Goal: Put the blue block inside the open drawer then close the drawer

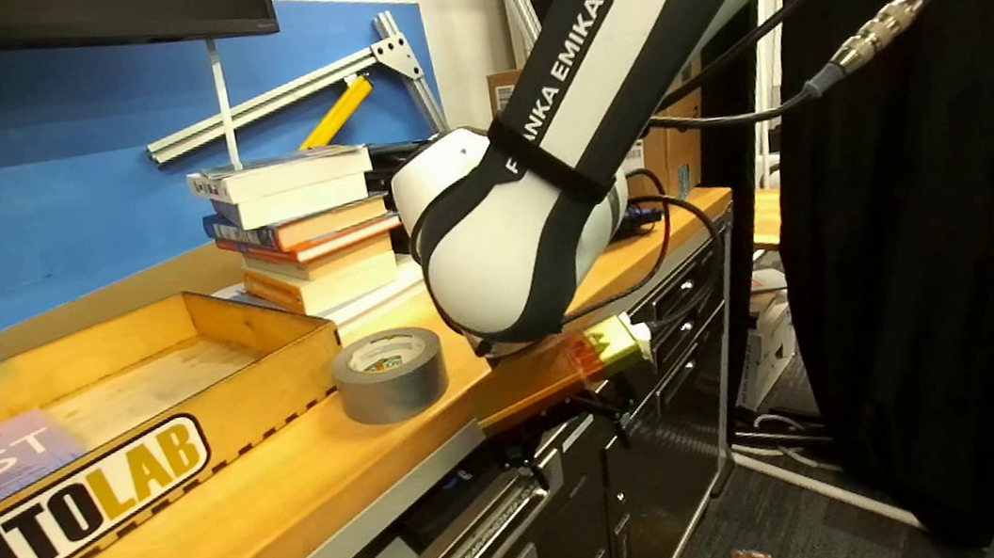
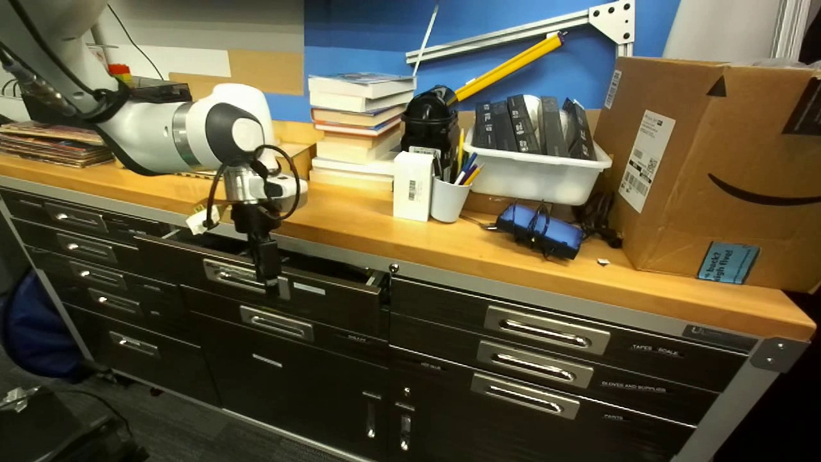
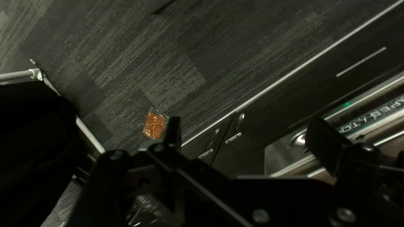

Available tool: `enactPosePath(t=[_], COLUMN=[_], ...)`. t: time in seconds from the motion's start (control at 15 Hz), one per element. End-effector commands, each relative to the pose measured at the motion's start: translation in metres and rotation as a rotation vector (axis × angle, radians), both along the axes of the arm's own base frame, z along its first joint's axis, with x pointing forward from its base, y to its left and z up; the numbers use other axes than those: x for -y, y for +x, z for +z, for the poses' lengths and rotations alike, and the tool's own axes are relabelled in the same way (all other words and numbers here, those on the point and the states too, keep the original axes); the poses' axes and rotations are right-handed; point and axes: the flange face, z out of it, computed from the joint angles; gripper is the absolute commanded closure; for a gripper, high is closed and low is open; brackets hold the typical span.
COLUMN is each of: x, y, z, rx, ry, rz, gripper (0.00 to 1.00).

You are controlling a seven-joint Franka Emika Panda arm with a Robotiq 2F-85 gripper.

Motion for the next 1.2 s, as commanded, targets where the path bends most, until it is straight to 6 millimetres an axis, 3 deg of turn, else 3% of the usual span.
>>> enactPosePath(t=[0.0, 0.13, 0.33, 0.6, 0.93, 1.13], x=[-0.016, -0.023, -0.03, -0.036, -0.044, -0.049], y=[0.027, 0.031, 0.015, -0.007, -0.026, -0.025], z=[-0.009, -0.009, -0.012, 0.003, 0.046, 0.081], rx=[0.118, 0.181, 0.207, 0.21, 0.19, 0.173], ry=[-0.026, -0.042, -0.085, -0.074, -0.052, -0.018], rz=[-0.156, -0.238, -0.283, -0.173, 0.107, 0.276], gripper=[0.0, 0.0, 0.0, 0.0, 0.0, 0.0])
